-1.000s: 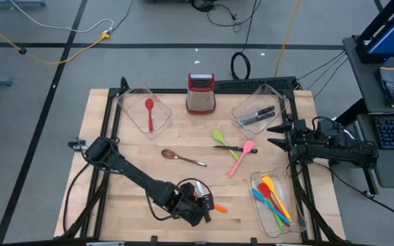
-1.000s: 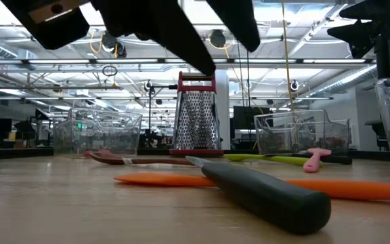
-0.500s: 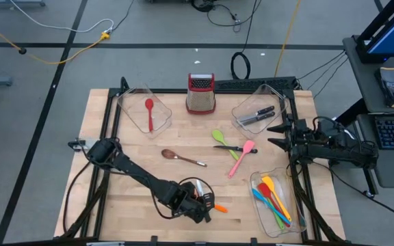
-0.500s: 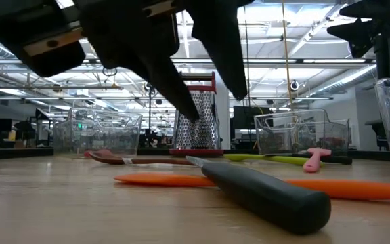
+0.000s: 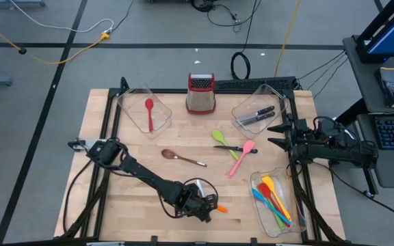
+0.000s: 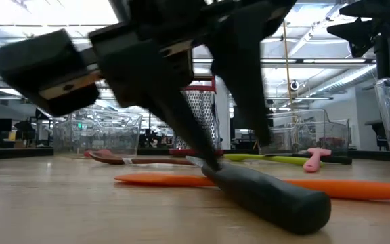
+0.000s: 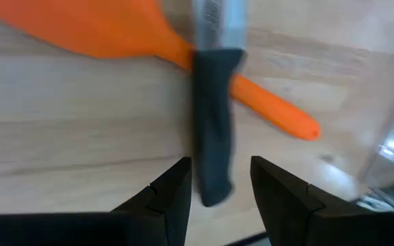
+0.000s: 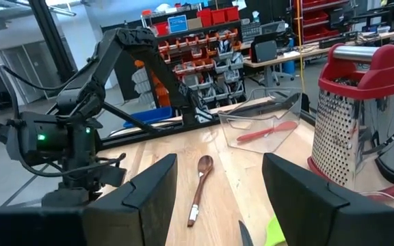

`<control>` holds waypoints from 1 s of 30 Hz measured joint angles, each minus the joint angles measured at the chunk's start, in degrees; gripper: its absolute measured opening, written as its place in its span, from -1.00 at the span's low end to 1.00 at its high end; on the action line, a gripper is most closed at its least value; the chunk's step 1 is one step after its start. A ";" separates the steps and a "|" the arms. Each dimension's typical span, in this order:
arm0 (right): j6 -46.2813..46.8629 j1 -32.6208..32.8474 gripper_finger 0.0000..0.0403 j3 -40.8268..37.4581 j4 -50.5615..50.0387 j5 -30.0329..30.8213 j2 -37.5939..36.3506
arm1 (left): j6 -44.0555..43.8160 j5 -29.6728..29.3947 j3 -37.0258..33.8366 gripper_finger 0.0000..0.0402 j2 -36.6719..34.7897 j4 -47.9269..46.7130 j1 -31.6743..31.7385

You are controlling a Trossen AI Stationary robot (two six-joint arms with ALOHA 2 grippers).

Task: Pick & Place Kitchen Items
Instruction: Put the silver kitchen knife into the top right transparent bin

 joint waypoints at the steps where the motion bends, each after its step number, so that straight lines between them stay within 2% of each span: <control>1: 0.02 0.00 0.04 0.00 0.00 0.02 -0.02 | -0.02 0.28 0.00 -0.24 0.32 0.00 0.19; 7: 0.02 0.00 0.04 0.00 -0.04 0.00 0.00 | 0.19 1.62 0.02 -0.24 1.73 0.90 0.77; 15: 0.02 0.00 0.04 0.00 -0.09 0.02 0.00 | 0.04 7.46 0.33 -0.24 3.71 0.70 2.16; 23: 0.02 0.00 0.04 0.00 -0.09 0.02 0.00 | -0.19 12.16 0.29 -0.25 3.92 -3.55 2.77; 30: 0.02 0.00 0.04 0.00 -0.09 0.02 0.00 | 0.31 12.27 0.26 -0.58 3.97 -4.62 2.68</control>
